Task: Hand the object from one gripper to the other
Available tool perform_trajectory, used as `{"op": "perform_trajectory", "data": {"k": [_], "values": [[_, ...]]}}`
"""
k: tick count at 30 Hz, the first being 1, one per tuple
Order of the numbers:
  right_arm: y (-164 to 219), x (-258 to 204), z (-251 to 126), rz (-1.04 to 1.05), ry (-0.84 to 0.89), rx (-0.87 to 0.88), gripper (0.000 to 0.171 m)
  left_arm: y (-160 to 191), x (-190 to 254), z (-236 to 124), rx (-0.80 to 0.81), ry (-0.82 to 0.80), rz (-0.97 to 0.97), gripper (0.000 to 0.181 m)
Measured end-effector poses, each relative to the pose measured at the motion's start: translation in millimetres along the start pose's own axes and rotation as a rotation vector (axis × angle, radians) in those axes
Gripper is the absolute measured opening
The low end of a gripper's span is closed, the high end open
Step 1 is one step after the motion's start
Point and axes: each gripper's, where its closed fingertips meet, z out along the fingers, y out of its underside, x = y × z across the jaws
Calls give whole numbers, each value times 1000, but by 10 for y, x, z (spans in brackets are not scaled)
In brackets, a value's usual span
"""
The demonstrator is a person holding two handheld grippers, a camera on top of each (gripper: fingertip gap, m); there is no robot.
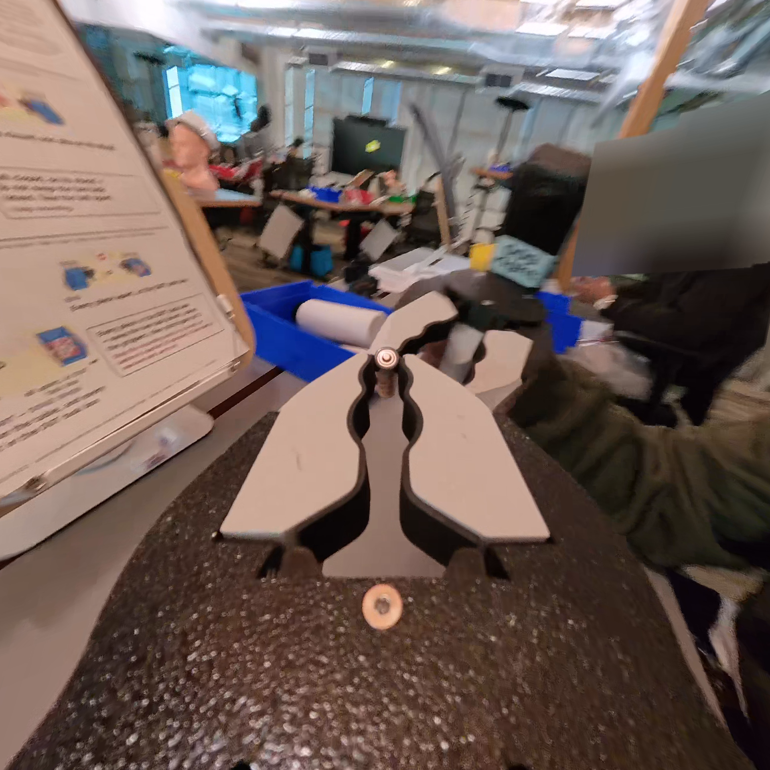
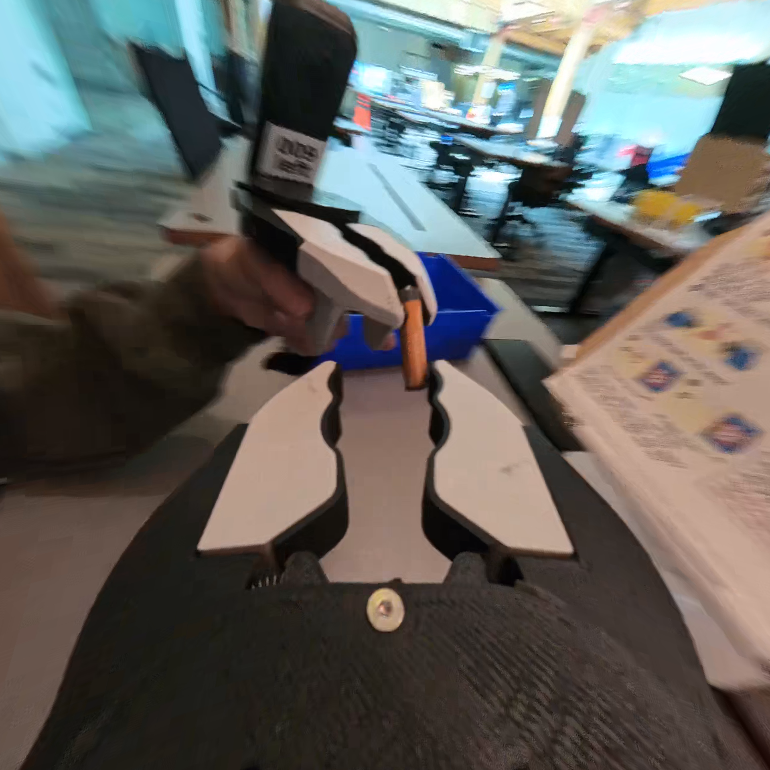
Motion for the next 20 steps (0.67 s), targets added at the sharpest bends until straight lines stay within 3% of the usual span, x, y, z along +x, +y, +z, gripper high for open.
{"op": "perform_trajectory", "data": {"k": [1, 3, 6, 10, 15, 20], "values": [[2, -116, -23, 82, -116, 14, 44, -31, 98, -46, 27, 86, 8, 10], [-13, -317, -84, 214, -324, 49, 31, -49, 269, -151, 60, 230, 34, 10], [-128, -368, -120, 401, -462, 147, 30, 50, 377, -246, 23, 315, 120, 10], [-2, -575, -97, 536, -634, 57, 26, 177, 535, -310, -23, 412, 219, 10], [81, -665, -39, 445, -644, 20, 13, 272, 578, -286, -74, 430, 250, 10], [79, -540, 6, 246, -514, 45, 11, 217, 469, -251, -48, 354, 242, 10]]}}
